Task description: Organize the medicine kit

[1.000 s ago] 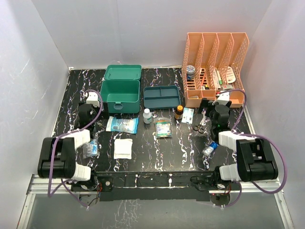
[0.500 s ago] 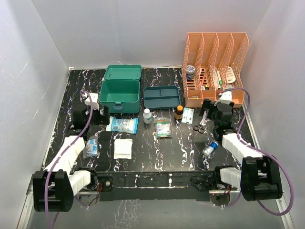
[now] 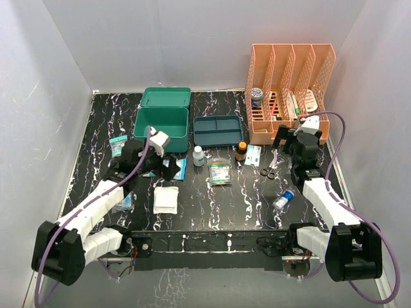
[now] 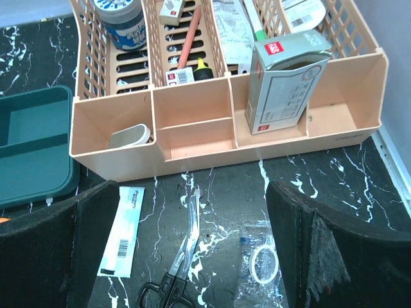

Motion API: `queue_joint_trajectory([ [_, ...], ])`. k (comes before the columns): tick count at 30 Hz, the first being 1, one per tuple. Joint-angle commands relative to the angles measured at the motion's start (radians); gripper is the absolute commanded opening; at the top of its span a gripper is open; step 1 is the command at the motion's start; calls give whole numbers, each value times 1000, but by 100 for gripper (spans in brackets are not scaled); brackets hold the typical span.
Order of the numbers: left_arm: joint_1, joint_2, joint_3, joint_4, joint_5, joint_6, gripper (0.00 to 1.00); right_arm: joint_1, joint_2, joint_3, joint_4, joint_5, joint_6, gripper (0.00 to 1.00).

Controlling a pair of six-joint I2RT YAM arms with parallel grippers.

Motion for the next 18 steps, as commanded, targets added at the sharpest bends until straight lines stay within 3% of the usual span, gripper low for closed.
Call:
queue_joint_trajectory([
  [1, -85, 61, -8, 137, 76, 25, 94, -2, -58, 45, 1, 36, 2, 98],
  [9, -204, 252, -23, 373, 136, 39, 93, -2, -130, 34, -57, 57, 16, 98],
  [18, -232, 427, -21, 561, 104, 54, 92, -3, -151, 41, -72, 68, 24, 98],
])
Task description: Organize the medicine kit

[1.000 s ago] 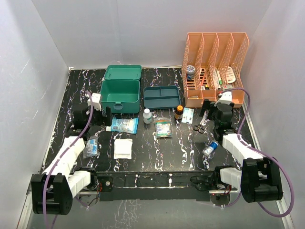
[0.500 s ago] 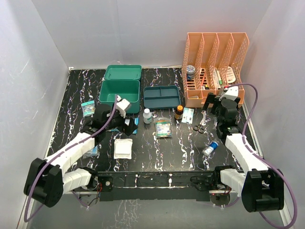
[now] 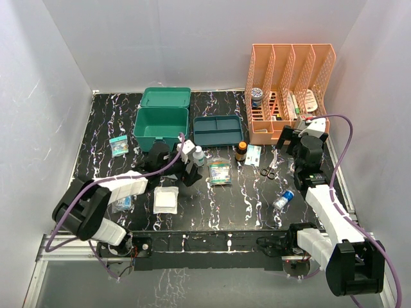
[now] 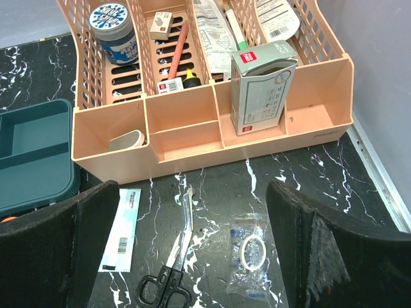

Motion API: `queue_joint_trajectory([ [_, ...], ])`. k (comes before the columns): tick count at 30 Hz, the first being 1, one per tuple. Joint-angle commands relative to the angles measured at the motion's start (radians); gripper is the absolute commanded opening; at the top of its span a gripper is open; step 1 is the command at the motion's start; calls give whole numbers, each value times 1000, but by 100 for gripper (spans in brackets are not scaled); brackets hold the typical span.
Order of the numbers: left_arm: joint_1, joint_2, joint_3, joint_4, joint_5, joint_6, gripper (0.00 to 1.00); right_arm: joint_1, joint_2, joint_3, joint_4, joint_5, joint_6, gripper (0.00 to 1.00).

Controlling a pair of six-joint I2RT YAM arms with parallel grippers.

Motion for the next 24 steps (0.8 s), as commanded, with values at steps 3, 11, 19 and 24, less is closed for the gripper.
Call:
queue_joint_trajectory([
  [3, -9, 73, -4, 176, -17, 40, 93, -2, -18, 37, 17, 21, 15, 98],
  [11, -10, 184, 2, 318, -61, 20, 94, -2, -24, 29, 7, 19, 21, 98],
  [19, -11, 290, 4, 500, -128, 7, 96, -2, 3, 62, -23, 2, 15, 98],
  [24, -13, 351, 9, 592, -159, -19, 96, -3, 17, 92, -50, -1, 2, 98],
])
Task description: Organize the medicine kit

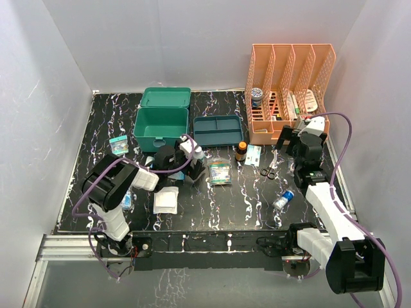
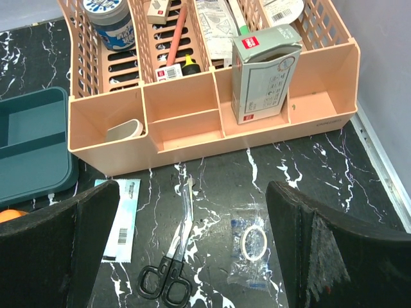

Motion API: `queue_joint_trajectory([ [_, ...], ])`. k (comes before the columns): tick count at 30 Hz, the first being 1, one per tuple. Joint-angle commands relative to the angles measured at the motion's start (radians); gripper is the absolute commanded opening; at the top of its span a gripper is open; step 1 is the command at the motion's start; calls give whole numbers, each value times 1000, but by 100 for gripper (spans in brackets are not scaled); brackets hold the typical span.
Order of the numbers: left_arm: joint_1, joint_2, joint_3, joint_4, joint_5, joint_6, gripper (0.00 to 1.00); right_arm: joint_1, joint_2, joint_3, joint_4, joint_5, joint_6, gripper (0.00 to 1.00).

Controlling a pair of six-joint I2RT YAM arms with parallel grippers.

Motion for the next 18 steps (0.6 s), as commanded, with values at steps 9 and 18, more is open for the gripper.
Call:
queue_joint_trajectory([
  [9, -16, 101, -7, 280, -61, -52, 94, -2, 9, 95, -25, -18, -14, 98],
  [18, -28, 149, -26, 424, -84, -60, 92, -3, 5, 68, -18, -64, 14, 98],
])
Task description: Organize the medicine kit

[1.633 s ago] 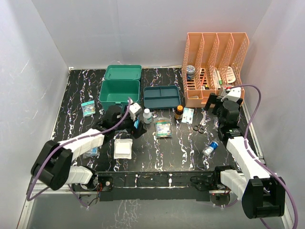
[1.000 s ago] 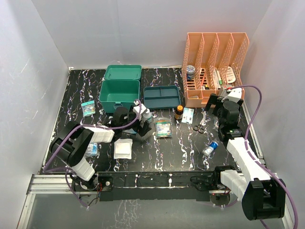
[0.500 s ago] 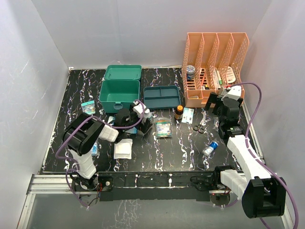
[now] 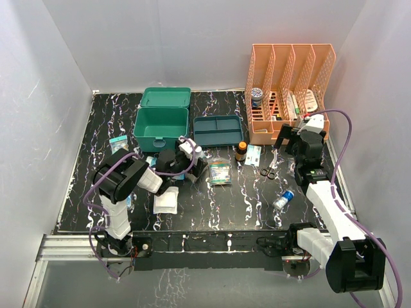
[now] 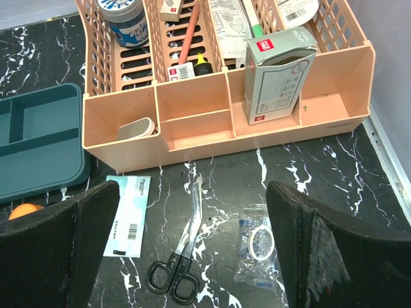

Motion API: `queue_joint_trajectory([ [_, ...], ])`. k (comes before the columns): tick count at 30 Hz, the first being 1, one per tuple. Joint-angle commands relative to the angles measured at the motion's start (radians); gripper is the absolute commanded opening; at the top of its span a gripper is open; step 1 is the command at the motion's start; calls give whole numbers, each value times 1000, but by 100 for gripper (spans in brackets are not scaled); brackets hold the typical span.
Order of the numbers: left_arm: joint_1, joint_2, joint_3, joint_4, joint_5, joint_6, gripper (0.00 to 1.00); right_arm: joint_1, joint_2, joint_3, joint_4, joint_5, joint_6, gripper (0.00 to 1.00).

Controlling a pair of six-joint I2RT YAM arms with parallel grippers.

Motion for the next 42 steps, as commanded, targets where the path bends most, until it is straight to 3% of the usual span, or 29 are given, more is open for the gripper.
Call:
queue_joint_trajectory([
  [1, -10, 14, -15, 140, -21, -7, 92, -2, -8, 20, 33, -29, 12, 98],
  [9, -16, 74, -10, 229, -26, 8, 90, -2, -29, -4, 36, -46, 16, 98],
  [27, -27, 153, 46, 317, -58, 10, 73, -2, -73, -24, 3, -45, 12, 98],
  [33, -29, 149, 43, 320, -55, 10, 58, -2, -78, -27, 1, -46, 19, 98],
  [42, -32, 161, 23, 343, -54, 8, 25, -2, -98, -32, -11, -38, 19, 98],
])
